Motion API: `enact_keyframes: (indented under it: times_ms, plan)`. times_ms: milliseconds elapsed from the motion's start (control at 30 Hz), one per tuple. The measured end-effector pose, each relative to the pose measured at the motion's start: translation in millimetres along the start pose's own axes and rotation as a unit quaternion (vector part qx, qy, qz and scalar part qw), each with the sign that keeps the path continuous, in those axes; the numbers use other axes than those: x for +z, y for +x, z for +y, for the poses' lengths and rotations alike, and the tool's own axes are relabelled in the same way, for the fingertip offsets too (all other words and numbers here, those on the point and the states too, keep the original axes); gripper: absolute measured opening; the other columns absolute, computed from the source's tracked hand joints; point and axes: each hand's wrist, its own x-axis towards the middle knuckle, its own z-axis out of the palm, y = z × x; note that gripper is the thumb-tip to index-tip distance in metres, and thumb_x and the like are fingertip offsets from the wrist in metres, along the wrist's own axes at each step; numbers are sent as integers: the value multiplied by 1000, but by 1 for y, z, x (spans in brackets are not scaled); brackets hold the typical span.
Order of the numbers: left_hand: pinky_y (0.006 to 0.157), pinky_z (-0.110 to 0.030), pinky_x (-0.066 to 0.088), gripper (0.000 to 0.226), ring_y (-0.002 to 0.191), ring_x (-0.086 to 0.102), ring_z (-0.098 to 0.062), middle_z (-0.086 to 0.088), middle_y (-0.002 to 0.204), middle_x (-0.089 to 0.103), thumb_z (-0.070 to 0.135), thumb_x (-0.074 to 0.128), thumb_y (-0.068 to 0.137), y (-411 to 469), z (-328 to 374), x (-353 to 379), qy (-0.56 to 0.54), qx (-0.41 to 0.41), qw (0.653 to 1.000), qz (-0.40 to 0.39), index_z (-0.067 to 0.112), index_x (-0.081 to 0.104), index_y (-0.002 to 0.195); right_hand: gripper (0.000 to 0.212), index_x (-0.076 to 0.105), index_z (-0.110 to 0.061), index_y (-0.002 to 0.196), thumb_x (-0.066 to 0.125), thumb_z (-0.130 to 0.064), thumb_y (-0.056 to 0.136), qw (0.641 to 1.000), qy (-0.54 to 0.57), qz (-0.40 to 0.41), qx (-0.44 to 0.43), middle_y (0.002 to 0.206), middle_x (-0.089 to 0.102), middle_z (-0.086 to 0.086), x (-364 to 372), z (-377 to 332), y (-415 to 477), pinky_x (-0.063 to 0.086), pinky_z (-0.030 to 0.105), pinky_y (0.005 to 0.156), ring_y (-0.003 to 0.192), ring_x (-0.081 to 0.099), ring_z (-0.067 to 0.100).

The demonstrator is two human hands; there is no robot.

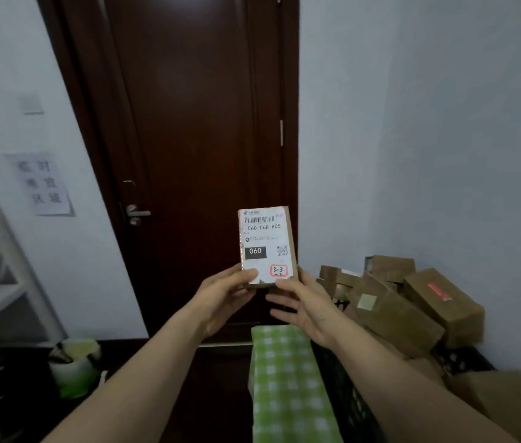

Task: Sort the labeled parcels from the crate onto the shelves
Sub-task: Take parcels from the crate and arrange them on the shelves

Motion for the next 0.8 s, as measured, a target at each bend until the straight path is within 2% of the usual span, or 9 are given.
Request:
enact_keyframes:
  times_ms: [167,300,400,533,700,800]
  plan:
    - [87,-23,54,40,99,69,-18,-11,110,71,2,66,81,-38,16,-57,-15,40,998,43,4,61,120,38,56,-22,125,59,-9,89,999,-10,-49,-2,112,69,3,55,4,0,50,45,94,112,60,24]
    - [91,-28,53,51,103,68,-19,-9,107,72,13,74,71,-60,22,-86,0,48,997,67,8,61,120,26,64,-16,110,58,-3,88,997,-3,-66,-34,104,73,4,89,9,-3,50,36,95,104,66,17]
    - [93,-29,49,51,106,66,-18,-7,107,72,20,75,68,-72,28,-101,0,61,995,83,9,64,117,25,65,-12,111,61,-3,87,995,2,-84,-56,105,73,3,109,11,-5,50,30,95,100,68,13]
    - [83,-22,54,43,100,69,-14,-7,107,72,18,71,74,-87,31,-117,-15,71,993,96,6,65,115,25,66,-12,107,58,2,87,992,-3,-115,-54,105,73,2,128,17,-7,49,28,97,101,67,12]
    - [93,-28,50,36,102,68,-17,-8,105,73,15,70,78,-100,36,-130,-17,62,992,113,7,66,113,30,64,-8,112,55,5,87,990,4,-133,-52,103,73,2,145,24,-8,48,26,95,98,67,10]
    - [91,-27,51,39,100,68,-16,-9,104,73,16,72,75,-107,38,-137,-22,61,990,121,7,65,113,28,65,-10,108,55,5,87,989,12,-140,-49,101,74,2,154,27,-9,49,26,93,95,68,9]
